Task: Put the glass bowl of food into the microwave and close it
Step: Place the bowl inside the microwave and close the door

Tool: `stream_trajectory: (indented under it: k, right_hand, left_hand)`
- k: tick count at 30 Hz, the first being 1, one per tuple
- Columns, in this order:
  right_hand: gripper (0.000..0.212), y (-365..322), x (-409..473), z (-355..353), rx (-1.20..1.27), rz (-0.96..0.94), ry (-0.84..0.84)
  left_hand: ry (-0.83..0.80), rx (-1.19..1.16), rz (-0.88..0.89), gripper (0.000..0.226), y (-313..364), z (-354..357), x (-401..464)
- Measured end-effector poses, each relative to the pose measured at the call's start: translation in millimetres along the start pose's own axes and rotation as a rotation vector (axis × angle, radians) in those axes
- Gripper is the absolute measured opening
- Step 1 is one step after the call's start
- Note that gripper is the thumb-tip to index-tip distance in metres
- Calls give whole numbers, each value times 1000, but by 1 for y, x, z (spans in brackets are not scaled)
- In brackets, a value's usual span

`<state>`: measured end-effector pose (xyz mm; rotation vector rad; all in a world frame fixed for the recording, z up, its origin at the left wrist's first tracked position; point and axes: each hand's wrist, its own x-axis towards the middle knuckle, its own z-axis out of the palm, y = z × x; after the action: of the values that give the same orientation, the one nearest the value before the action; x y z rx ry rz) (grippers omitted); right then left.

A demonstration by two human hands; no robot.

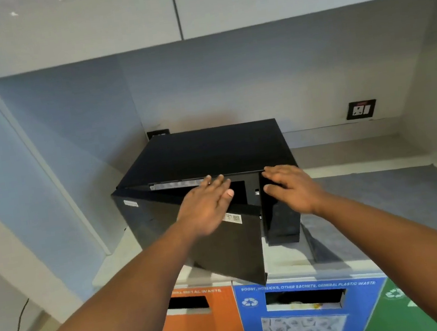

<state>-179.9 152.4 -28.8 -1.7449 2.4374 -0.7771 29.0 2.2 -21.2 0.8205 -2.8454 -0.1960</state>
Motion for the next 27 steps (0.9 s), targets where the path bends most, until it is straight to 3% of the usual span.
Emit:
stream_trajectory:
  k: [6, 14, 27]
  right_hand:
    - [90, 0, 0, 4, -141, -55, -111]
    - [59, 1, 4, 33, -277, -60, 114]
    - [46, -4, 18, 52, -400, 3, 281]
  left_hand:
    - [27, 78, 185, 70, 25, 19, 25]
    - [50, 100, 211, 60, 18, 29, 50]
    - [109, 127, 178, 60, 17, 36, 71]
